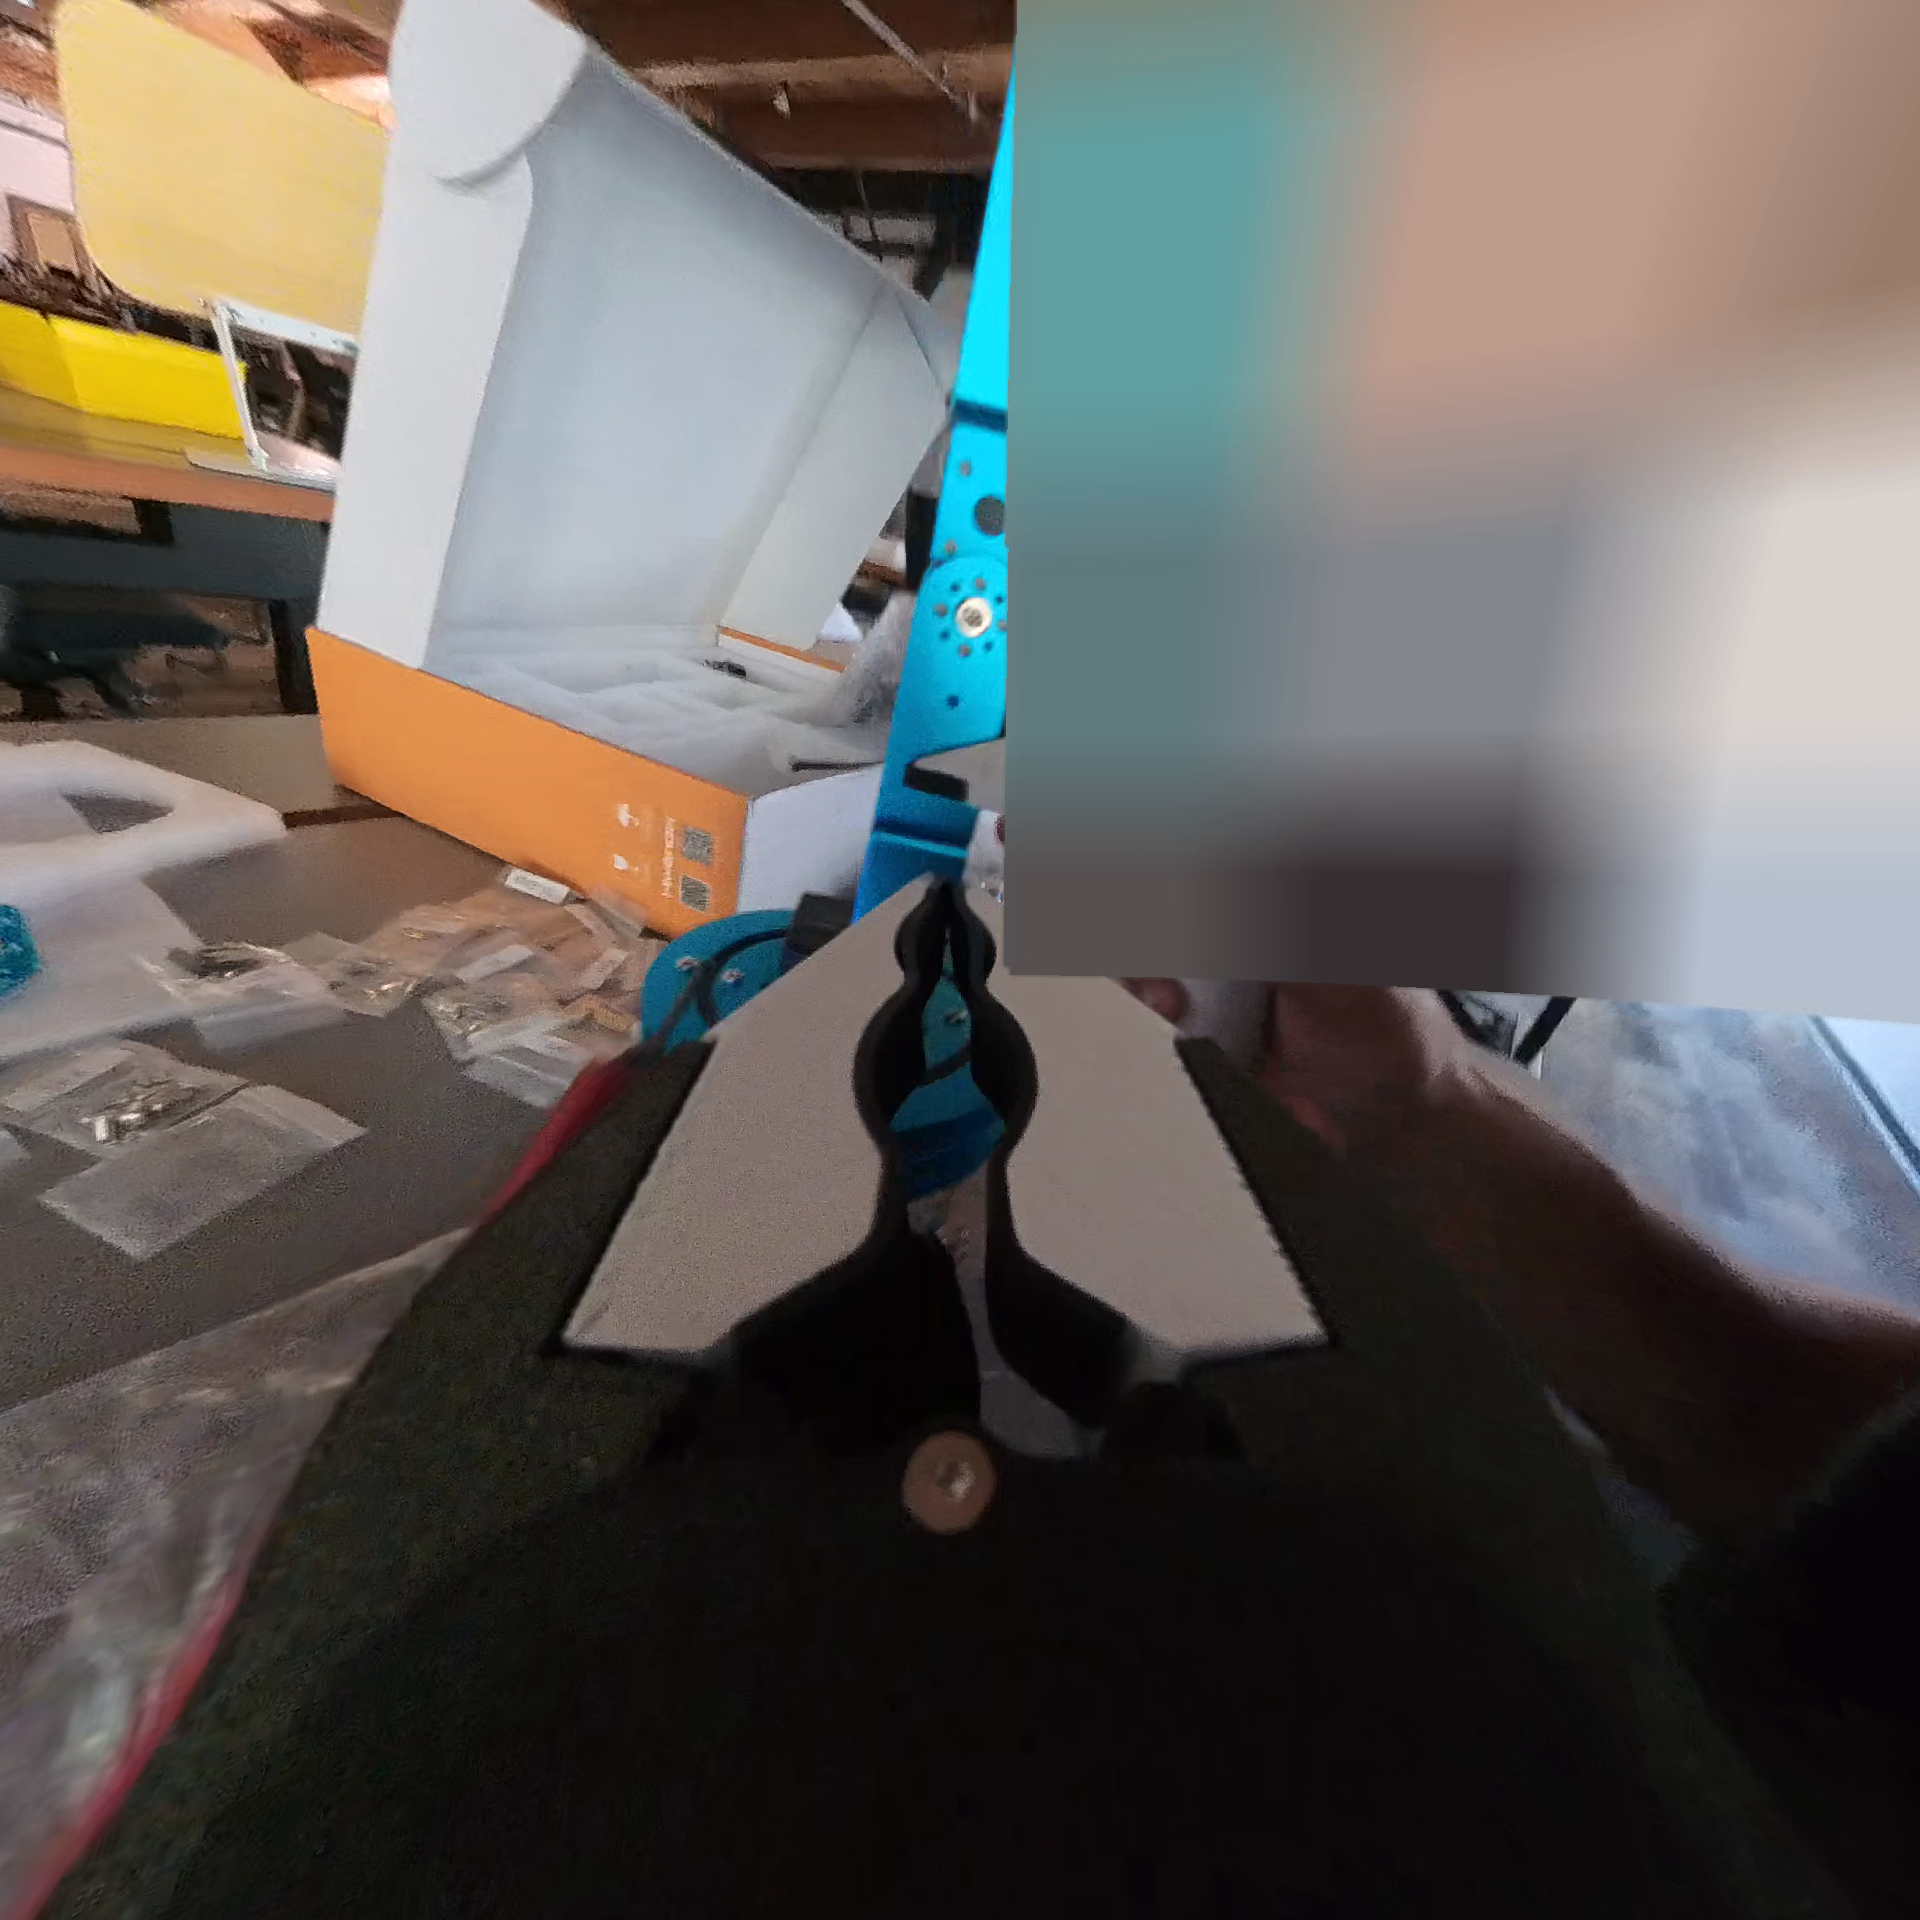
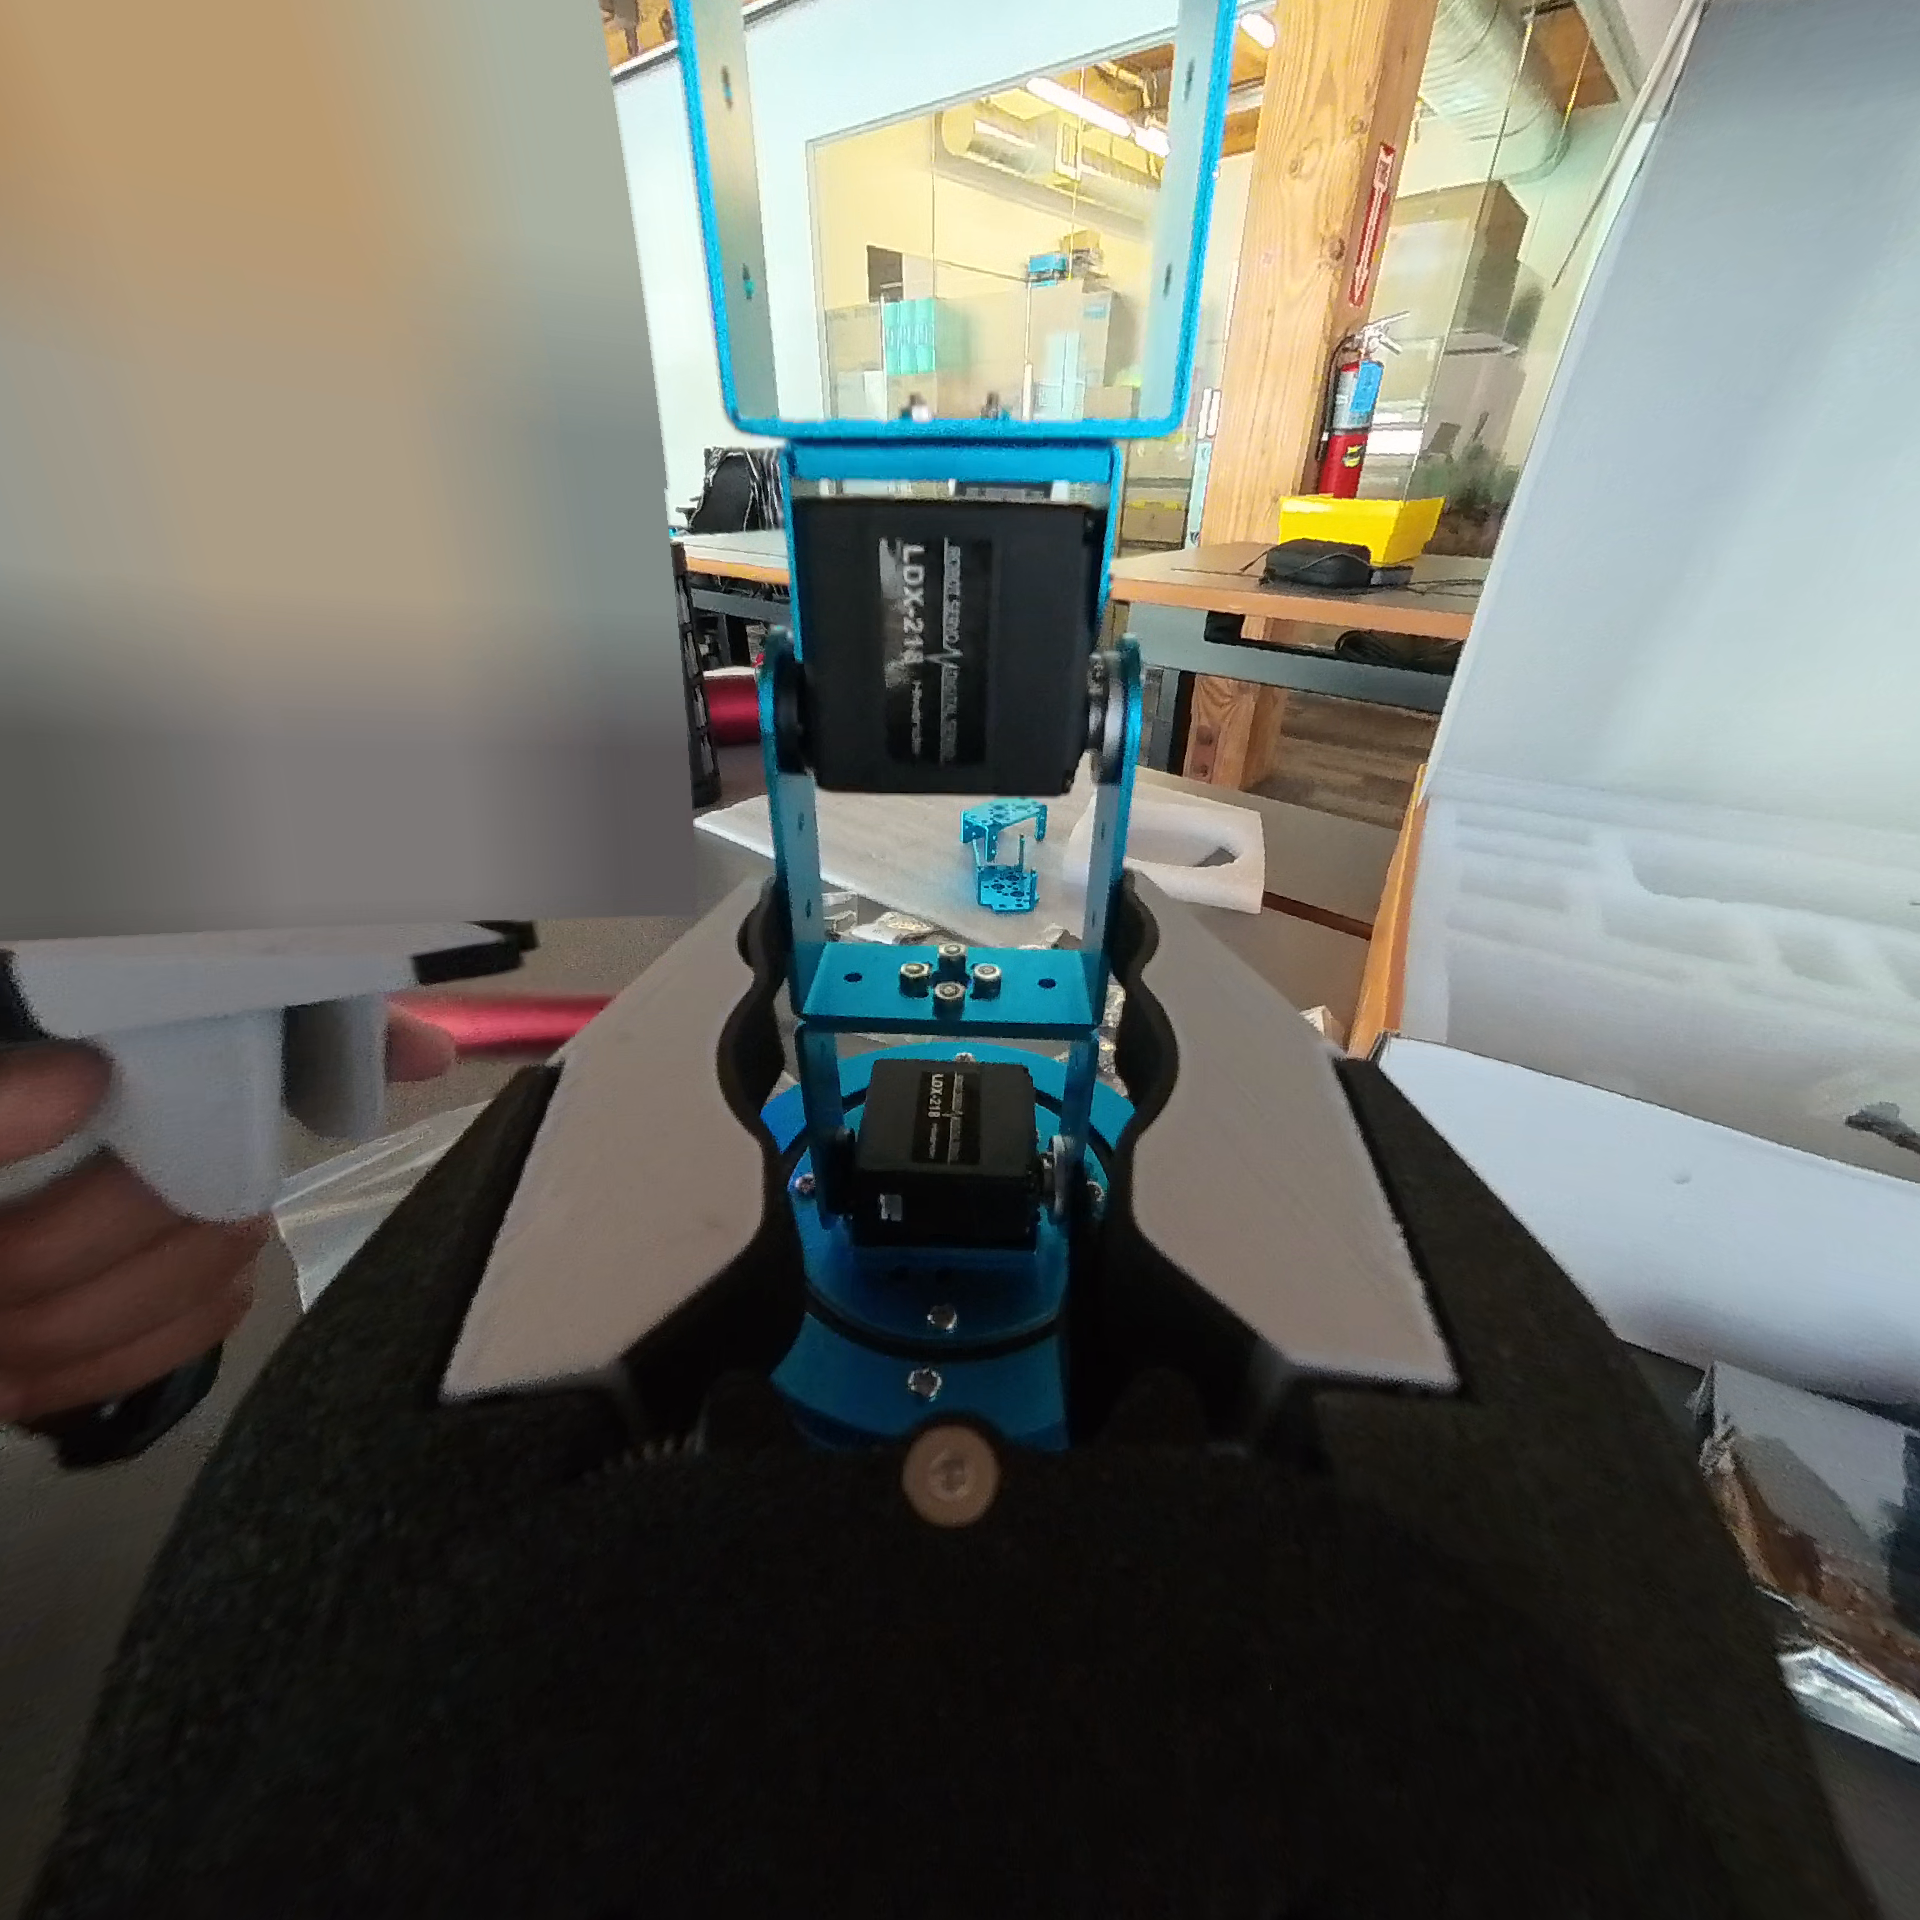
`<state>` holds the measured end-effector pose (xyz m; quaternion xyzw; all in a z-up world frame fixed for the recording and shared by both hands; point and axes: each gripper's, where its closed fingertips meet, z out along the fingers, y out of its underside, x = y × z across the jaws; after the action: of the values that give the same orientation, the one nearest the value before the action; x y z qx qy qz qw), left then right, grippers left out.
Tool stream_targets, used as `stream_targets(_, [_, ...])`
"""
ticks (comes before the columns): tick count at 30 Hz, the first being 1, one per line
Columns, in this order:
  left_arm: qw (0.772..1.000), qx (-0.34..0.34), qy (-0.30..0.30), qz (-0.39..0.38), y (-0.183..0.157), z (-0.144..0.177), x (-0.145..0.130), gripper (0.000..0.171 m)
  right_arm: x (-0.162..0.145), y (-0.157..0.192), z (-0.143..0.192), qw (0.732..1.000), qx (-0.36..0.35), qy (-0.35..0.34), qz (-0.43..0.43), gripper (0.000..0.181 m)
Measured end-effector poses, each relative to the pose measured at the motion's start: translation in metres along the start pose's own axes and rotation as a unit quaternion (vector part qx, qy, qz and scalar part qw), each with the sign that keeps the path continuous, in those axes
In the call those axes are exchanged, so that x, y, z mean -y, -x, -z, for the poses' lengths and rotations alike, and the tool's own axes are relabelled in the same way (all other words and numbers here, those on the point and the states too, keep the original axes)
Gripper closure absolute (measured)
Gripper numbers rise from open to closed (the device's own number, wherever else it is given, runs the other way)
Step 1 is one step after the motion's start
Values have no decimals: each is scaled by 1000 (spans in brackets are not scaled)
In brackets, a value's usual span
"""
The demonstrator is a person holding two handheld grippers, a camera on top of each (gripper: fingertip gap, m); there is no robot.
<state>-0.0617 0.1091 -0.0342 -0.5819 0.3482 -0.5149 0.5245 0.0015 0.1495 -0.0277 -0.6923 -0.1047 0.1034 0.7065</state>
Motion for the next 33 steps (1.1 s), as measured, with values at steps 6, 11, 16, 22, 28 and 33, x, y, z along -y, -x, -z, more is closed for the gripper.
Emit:
stream_targets(6, [994, 5, 95, -45, 26, 35, -23, 171, 0, -1, 4, 1000, -2, -7, -2, 119])
stream_targets(11, [945, 93, 216, -225, 104, 83, -35, 151, -1, 0, 9, 1000, 5, -4, -6, 121])
stream_targets(16, [903, 56, 330, -269, 182, 75, -60, 123, 1, -3, 18, 999, 22, 19, -40, 110])
stream_targets(22, [885, -15, 418, -202, 231, 40, -96, 100, 25, 3, 10, 1000, -1, 20, -15, 101])
stream_targets(28, [887, -9, 418, -196, 241, 37, -99, 127, 27, -4, 0, 998, -69, 9, 3, 118])
stream_targets(33, [884, 24, 403, -235, 245, 37, -92, 129, 27, -3, 2, 997, -73, 7, 10, 119])
